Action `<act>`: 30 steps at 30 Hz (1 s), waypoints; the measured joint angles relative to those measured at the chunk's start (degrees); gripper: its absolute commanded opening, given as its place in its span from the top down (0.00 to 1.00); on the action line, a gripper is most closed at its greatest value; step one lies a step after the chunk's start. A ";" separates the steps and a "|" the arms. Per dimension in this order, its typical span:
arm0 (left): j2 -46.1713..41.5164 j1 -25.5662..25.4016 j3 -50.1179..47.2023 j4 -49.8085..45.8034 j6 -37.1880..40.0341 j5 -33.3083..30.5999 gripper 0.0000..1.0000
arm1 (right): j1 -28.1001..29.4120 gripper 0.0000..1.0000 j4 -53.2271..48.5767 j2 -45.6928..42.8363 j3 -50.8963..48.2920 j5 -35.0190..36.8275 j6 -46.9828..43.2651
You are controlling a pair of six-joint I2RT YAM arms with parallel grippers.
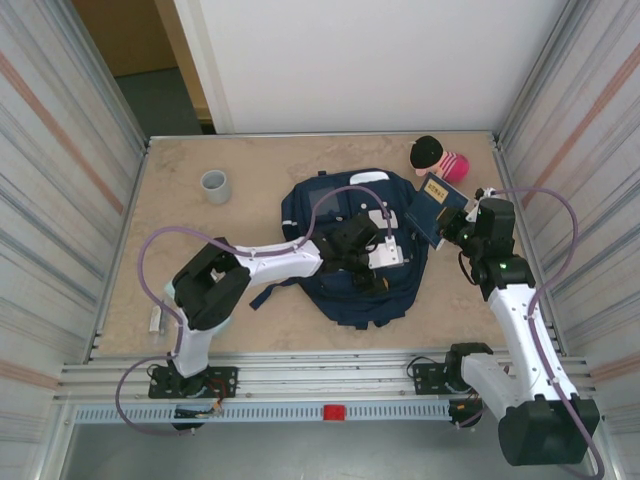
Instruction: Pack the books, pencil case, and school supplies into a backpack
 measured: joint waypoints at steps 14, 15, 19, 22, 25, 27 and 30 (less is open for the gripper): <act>-9.75 -1.25 -10.40 4.09 -12.44 -11.02 1.00 | -4.76 1.00 -0.15 2.99 0.24 -6.84 0.13; -11.28 -1.46 -11.43 4.11 -13.70 -12.04 1.00 | -5.09 1.00 -0.13 3.63 0.42 -7.43 0.24; -16.04 -1.92 -14.12 3.87 -18.14 -15.15 1.00 | -5.62 1.00 0.17 5.86 1.57 -9.77 1.11; -17.25 -1.09 -14.16 2.82 -21.49 -16.39 1.00 | -5.62 1.00 0.42 7.17 2.80 -10.82 1.31; -17.53 1.18 -13.53 0.98 -24.15 -16.33 1.00 | -6.10 1.00 0.33 7.43 3.13 -11.26 1.55; -17.53 2.78 -12.41 -0.72 -24.94 -16.26 1.00 | -6.99 1.00 -0.17 7.39 3.15 -10.99 2.05; -17.64 4.81 -9.70 -3.28 -25.79 -15.74 1.00 | -9.73 1.00 -2.71 6.23 3.15 -9.70 2.64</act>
